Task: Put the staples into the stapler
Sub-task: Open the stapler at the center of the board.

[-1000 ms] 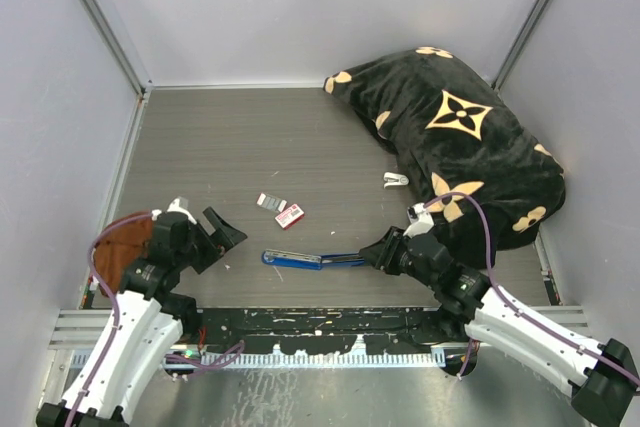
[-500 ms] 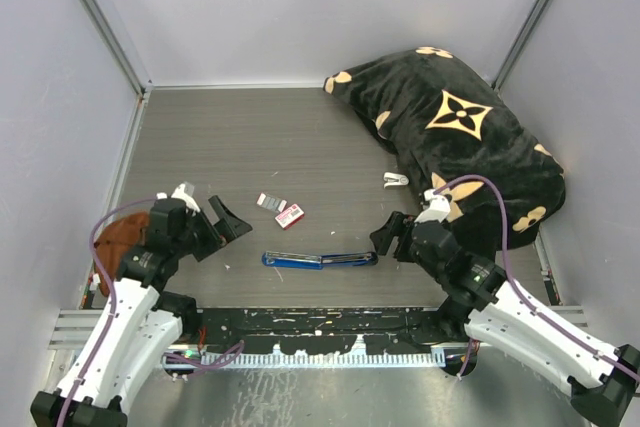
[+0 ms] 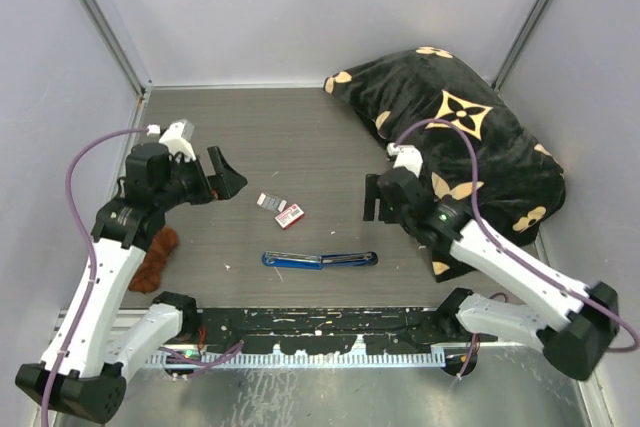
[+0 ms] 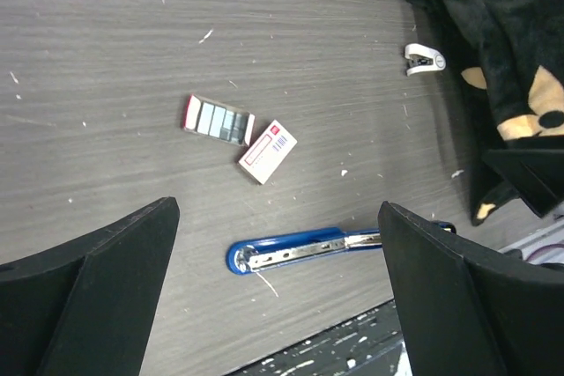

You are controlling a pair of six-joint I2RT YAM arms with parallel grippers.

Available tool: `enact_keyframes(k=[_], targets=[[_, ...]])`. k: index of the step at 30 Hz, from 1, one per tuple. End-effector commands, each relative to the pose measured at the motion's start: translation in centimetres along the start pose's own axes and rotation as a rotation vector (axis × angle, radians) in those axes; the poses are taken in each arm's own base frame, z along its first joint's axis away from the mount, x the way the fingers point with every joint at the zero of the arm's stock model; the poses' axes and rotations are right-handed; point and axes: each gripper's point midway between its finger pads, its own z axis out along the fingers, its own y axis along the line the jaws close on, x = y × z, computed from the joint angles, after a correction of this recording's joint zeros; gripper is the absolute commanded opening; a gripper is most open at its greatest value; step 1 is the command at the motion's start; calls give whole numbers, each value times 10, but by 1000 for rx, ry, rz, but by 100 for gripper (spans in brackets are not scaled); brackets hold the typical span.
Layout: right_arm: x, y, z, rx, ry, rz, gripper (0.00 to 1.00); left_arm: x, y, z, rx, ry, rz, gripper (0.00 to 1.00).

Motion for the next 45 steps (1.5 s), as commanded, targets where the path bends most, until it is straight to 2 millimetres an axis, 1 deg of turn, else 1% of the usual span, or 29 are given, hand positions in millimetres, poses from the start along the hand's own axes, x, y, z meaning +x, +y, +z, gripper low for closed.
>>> enact_keyframes(k=[1,2,3,5,6,8,11,13,16,20,21,22,29,40,45], targets=[[-8,20,20,-61,57,-51,79,-19,-3,7,31,-42,130,99],[-4,31,23,-115,76,-45,78,-16,-6,10,53,-38,131,100],[3,46,23,-192,108,-35,76,-11,-9,14,86,-28,122,99],[19,61,22,-284,163,-9,70,13,-16,22,169,37,67,94],[27,65,20,-311,188,19,68,35,-17,28,211,96,23,92],[44,70,14,-369,234,63,65,67,-25,33,293,177,-45,89],[64,76,3,-449,284,114,63,108,-36,37,367,254,-99,88],[73,77,-2,-484,296,148,62,126,-40,41,383,272,-116,88],[80,80,-5,-523,306,183,60,143,-44,48,403,299,-143,88],[83,87,-9,-575,306,210,59,155,-41,57,402,323,-165,88],[84,88,-10,-587,306,214,59,155,-41,58,403,325,-164,87],[85,89,-11,-597,307,218,59,156,-40,59,404,326,-163,85],[90,93,-14,-631,334,221,58,171,-36,63,406,359,-198,85],[87,103,-26,-710,342,228,58,195,-16,69,340,390,-230,85],[94,103,-28,-719,368,225,58,203,-9,72,312,407,-233,85]])
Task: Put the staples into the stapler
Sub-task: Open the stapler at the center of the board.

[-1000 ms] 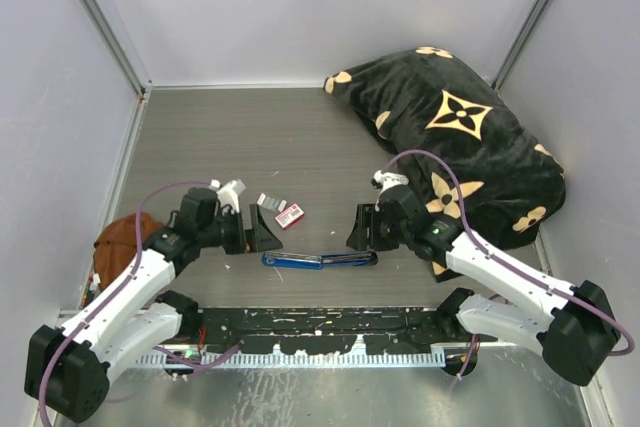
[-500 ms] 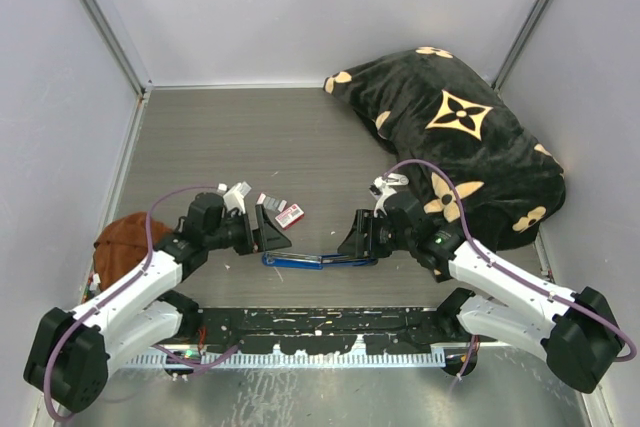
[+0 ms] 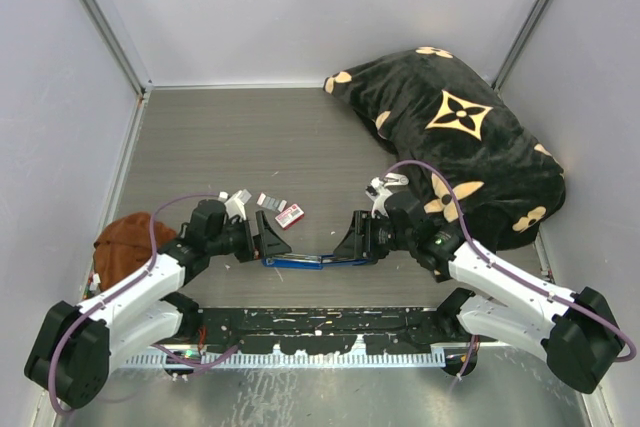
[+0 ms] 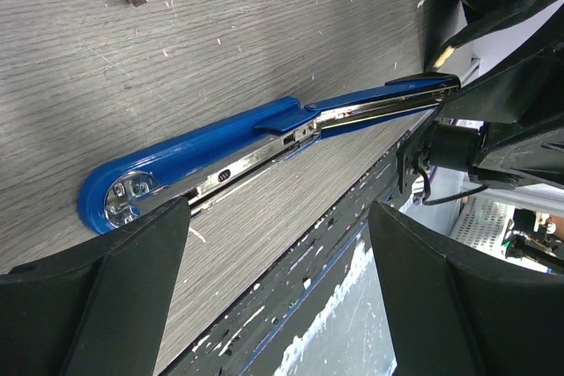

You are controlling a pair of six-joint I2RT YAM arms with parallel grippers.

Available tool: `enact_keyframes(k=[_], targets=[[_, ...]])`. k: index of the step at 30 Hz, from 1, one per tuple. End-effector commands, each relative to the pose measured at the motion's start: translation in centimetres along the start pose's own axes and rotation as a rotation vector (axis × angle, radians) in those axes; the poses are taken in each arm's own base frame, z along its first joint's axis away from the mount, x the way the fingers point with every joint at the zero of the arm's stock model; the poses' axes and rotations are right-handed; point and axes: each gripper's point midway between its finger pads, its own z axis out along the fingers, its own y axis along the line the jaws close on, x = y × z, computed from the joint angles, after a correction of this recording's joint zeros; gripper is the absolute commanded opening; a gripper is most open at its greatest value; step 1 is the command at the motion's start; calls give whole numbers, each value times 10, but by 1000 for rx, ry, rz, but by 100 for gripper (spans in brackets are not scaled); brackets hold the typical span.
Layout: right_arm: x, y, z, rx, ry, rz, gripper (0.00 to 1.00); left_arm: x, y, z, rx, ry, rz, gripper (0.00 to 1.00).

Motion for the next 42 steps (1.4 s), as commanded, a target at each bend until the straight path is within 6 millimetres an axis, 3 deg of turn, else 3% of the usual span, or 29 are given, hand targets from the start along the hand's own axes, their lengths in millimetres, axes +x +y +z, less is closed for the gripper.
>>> enact_keyframes(k=[1,4,16,21,25,28,31,33,38,42], targets=[[-2,15,-4,-70,-11,-10,58,-1,3,4,2,-12,14,85],[6,10,-4,-60,14,0,58,-1,3,4,0,-11,14,85],[17,-51,9,157,-38,55,56,1,7,3,-16,-12,10,85],[13,-46,8,136,-60,50,57,-1,4,1,-11,-17,14,85],[-16,-18,-7,98,-131,-20,62,-15,-20,-8,31,-47,46,87],[-48,-16,-23,201,-204,-106,68,-37,-47,-24,42,-102,108,95],[-81,-33,-34,383,-254,-167,72,-61,-66,-43,-1,-167,172,100],[-101,-45,-36,469,-261,-198,76,-76,-75,-58,-49,-199,202,98],[-163,-75,-21,531,-300,-181,80,-115,-76,-83,-140,-260,247,98],[-196,-114,-11,671,-291,-193,80,-141,-74,-106,-174,-303,258,98]])
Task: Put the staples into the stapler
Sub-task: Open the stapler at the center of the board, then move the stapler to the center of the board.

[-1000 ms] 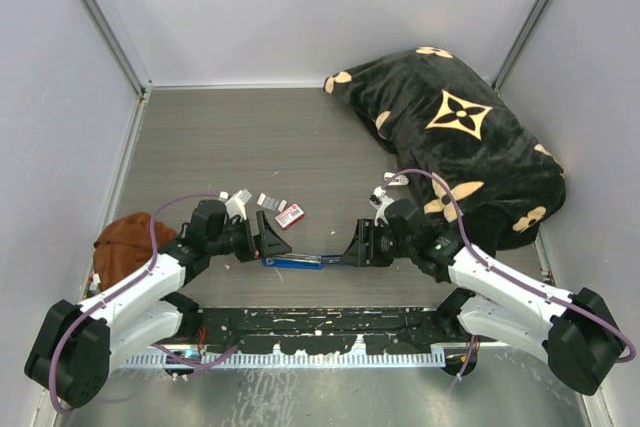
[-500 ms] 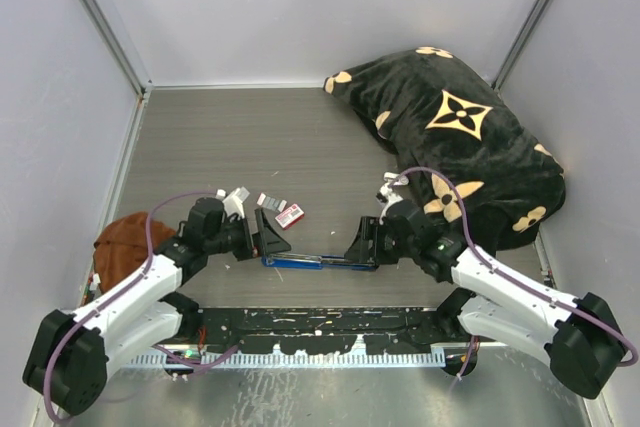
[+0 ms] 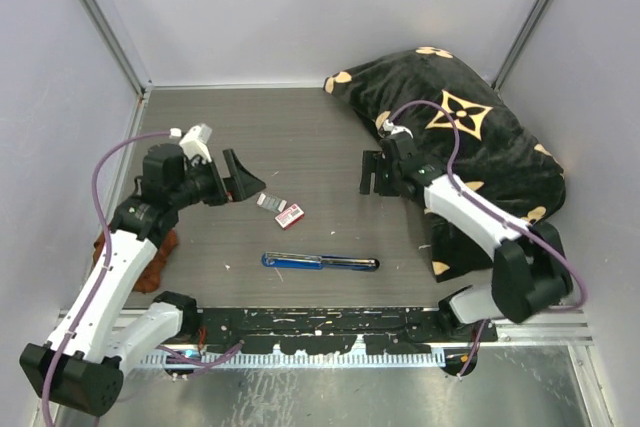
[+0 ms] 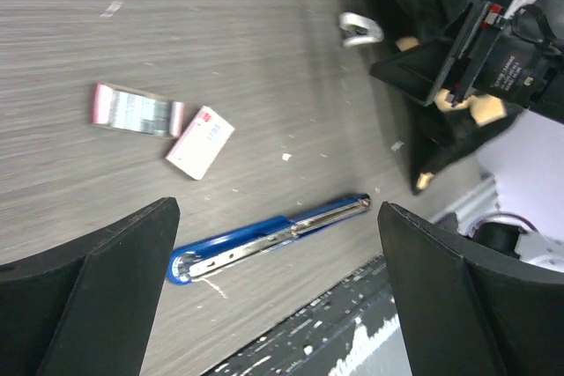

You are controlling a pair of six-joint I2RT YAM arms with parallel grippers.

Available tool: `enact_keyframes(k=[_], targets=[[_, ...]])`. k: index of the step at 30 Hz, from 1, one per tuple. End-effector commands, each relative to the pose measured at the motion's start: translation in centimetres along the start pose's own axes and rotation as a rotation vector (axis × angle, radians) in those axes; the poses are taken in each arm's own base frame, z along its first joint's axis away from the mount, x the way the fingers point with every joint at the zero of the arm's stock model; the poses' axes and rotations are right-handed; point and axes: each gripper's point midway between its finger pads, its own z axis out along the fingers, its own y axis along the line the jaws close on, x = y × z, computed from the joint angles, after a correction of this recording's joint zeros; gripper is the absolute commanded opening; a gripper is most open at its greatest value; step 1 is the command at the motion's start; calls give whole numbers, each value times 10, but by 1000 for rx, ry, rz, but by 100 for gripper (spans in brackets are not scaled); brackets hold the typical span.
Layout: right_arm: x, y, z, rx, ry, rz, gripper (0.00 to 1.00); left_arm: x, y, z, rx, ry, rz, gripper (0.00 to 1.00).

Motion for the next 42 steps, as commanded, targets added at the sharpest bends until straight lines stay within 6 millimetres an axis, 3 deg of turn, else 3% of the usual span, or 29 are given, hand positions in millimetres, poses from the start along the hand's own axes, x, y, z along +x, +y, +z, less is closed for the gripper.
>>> enact_keyframes(k=[1,5,10,17,20,24,33,37,42], targets=[[-43,-24,28,121,-64,-77,80,-17,18,-17,-88,4,71,98],[-54,-41,54,179,-51,-101,80,-32,31,-27,-190,-50,145,98],[-63,-51,77,199,-36,-129,80,-30,48,-31,-264,-60,189,98],[-61,-71,98,232,4,-148,80,-22,62,-28,-298,-41,228,98],[-49,-66,100,195,52,-142,79,-20,68,-26,-314,-38,235,98],[-24,-48,90,98,118,-86,75,-18,73,-25,-325,-36,240,98],[45,23,48,-55,242,-68,72,-15,80,-23,-342,-31,245,98],[39,30,26,-60,210,-80,71,-14,82,-23,-353,-30,249,98],[11,9,10,69,113,-125,73,-15,82,-24,-354,-36,252,98]])
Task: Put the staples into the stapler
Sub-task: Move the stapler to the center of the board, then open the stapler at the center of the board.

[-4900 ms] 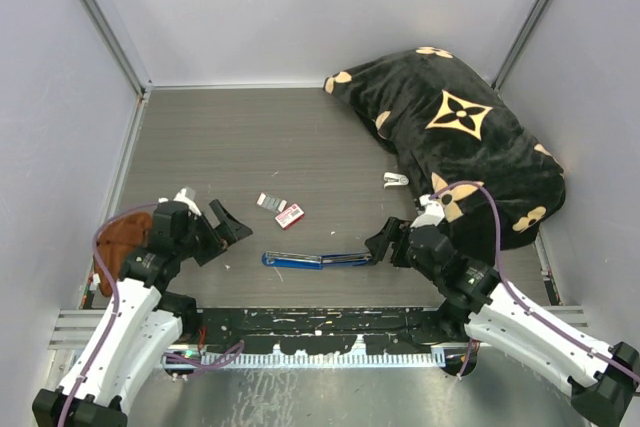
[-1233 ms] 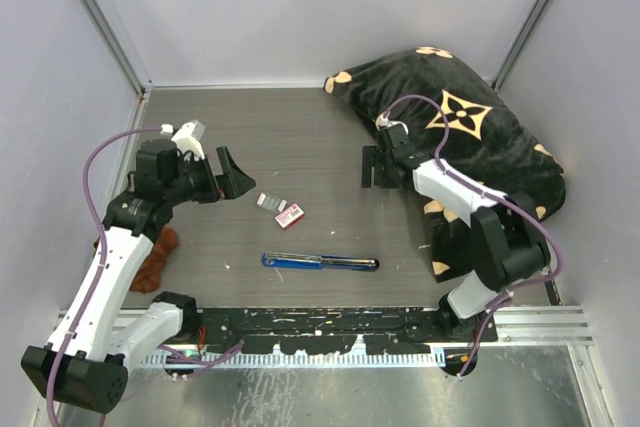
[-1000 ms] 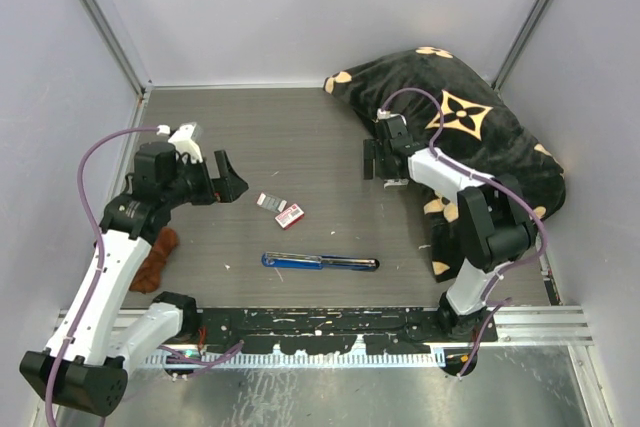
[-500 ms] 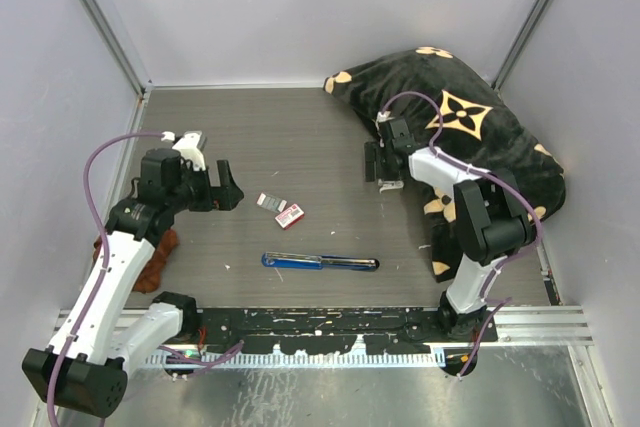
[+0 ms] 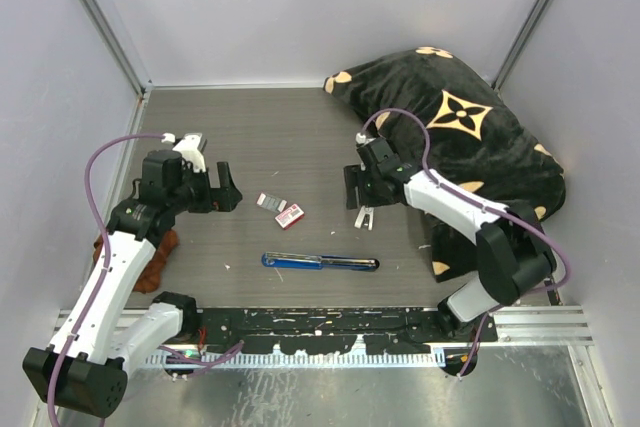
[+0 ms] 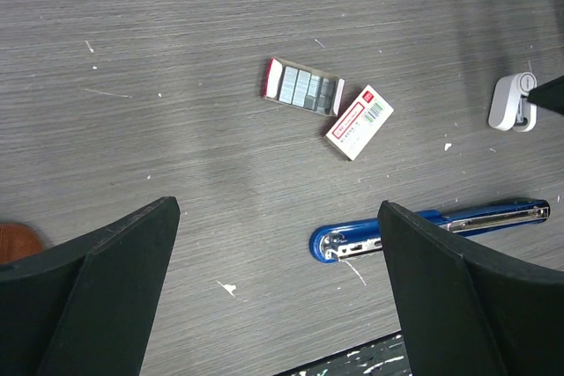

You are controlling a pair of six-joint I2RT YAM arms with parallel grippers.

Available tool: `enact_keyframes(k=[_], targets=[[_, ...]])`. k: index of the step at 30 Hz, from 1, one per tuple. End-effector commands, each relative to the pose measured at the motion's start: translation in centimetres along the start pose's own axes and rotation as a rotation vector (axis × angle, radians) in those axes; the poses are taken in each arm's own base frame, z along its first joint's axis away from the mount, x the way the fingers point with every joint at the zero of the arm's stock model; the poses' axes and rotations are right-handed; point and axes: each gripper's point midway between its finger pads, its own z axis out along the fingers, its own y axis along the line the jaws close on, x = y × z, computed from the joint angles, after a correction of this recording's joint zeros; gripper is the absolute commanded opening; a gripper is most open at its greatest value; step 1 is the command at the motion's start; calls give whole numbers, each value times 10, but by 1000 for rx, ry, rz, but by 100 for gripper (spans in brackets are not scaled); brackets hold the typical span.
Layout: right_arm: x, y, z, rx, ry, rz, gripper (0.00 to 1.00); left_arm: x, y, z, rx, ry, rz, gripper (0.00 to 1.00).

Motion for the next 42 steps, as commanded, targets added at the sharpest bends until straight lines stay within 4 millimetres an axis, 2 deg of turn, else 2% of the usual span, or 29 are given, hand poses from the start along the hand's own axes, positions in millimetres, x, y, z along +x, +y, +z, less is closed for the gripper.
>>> enact_keyframes(k=[1,8,11,15,25,28,30,34,38,42], targets=[[-29,-21,-28,125,-118,15,74,-14,0,-5,1,-67,30,98],[-19,-25,-9,214,-110,181,72,-13,0,-4,-2,-65,32,98],[-12,-19,3,219,-94,242,69,-13,0,-5,-2,-69,33,98],[-5,-13,16,222,-86,280,69,-13,0,-5,1,-69,34,98],[16,-26,37,306,-44,300,62,-13,-1,-6,5,-73,31,98],[19,-24,42,296,-37,301,57,-13,-6,-6,32,-72,20,98],[20,-23,44,287,-33,304,47,-13,-11,-5,54,-74,6,98],[14,-15,39,246,-47,310,23,-12,-28,-2,126,-62,-54,99],[-4,0,24,172,-92,322,13,-10,-65,7,256,-46,-122,99],[-28,30,-2,12,-144,350,5,-1,-117,21,398,-13,-156,100]])
